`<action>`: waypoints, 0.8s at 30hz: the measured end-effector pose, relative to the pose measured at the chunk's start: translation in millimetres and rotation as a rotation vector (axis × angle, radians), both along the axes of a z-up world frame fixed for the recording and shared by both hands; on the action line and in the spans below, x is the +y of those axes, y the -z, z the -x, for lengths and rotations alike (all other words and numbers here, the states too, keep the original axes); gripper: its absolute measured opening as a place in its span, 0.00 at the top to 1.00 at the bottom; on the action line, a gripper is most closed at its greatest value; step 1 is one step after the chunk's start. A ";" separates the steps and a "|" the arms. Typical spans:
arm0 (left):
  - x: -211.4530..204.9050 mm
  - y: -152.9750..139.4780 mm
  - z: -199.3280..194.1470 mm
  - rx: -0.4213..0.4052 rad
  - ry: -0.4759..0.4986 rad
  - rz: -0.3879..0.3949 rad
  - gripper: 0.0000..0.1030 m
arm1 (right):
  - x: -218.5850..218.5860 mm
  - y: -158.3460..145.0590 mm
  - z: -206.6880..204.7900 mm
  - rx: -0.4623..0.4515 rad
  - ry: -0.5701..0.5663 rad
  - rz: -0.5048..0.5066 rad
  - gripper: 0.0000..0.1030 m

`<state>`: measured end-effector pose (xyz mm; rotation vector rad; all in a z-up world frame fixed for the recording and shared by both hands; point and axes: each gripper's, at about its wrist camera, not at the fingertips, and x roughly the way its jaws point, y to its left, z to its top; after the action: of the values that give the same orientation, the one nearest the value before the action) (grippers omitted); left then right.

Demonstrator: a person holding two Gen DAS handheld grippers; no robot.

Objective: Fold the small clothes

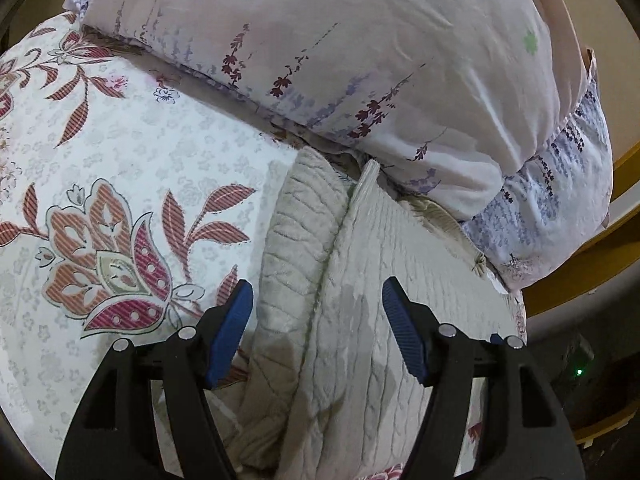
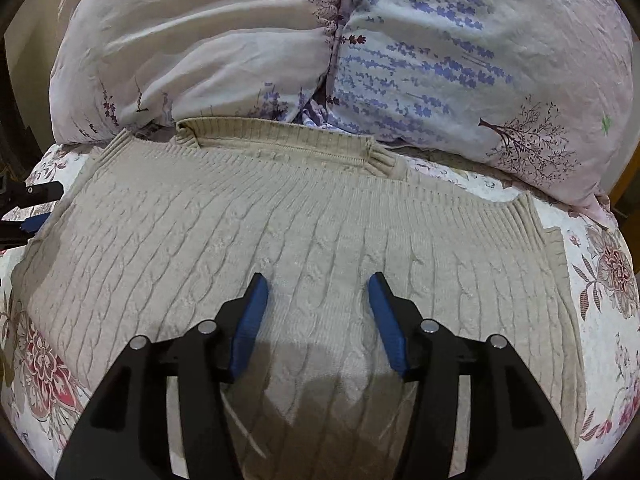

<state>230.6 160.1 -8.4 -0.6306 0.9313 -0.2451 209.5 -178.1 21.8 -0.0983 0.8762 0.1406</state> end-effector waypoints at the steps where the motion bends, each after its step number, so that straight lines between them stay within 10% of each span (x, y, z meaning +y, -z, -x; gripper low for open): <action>1: -0.4 0.3 -0.6 -0.001 -0.001 0.003 0.35 | 0.1 -0.1 0.5 -0.002 0.000 0.001 0.48; 13: -15.6 4.3 -5.3 0.014 0.027 0.070 0.44 | 0.1 1.7 -1.0 -0.010 -0.014 -0.004 0.48; 24: -23.3 -1.8 -9.0 0.028 0.050 0.141 0.80 | 0.4 3.2 -0.7 -0.011 -0.016 -0.007 0.47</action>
<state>239.6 136.8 -6.5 -0.7426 0.9636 -0.3500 210.3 -177.7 18.7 -0.0995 0.8639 0.1583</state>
